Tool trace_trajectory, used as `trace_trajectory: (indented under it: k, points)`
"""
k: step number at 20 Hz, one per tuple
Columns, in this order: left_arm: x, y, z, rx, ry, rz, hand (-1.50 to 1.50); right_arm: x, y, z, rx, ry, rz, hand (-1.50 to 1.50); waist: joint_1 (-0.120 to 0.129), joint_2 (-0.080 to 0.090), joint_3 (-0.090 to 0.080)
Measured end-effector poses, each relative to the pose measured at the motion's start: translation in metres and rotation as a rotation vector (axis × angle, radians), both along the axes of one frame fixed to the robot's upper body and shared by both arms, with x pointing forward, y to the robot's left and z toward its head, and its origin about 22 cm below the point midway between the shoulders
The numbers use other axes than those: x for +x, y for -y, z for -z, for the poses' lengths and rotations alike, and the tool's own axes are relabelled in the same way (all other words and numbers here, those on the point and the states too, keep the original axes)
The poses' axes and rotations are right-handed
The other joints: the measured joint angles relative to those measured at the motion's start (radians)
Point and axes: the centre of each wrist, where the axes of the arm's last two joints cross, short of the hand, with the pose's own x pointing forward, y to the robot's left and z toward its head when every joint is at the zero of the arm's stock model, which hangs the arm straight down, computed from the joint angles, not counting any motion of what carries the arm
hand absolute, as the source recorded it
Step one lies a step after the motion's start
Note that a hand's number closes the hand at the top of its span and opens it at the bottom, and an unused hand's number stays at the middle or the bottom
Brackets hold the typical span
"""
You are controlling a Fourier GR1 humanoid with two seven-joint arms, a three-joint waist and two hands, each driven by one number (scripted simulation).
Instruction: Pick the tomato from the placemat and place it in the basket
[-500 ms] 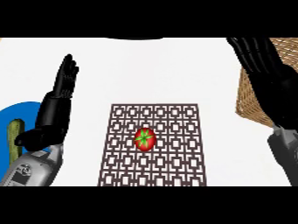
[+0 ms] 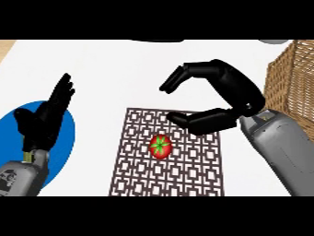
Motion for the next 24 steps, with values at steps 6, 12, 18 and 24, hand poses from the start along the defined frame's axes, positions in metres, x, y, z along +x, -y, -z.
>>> trace_trajectory:
  k: [6,12,18,24]
  points:
    - [0.007,-0.029,0.001,-0.015,-0.103,-0.027,0.00,-0.042,-0.107,0.040,-0.109,0.103,-0.029,-1.50,-0.026,-0.013,0.002]
    - [0.011,-0.042,0.003,-0.024,-0.136,-0.042,0.00,-0.069,-0.162,0.008,-0.265,0.053,0.057,-1.50,-0.053,-0.024,0.002]
    - [0.008,-0.056,0.007,-0.020,-0.161,-0.070,0.00,-0.057,-0.176,-0.039,-0.639,0.124,0.255,-1.50,-0.078,-0.039,0.000]
    - [0.006,-0.062,0.007,-0.022,-0.162,-0.072,0.00,-0.047,-0.182,-0.115,-0.888,0.122,0.453,-1.50,-0.078,-0.036,0.002]
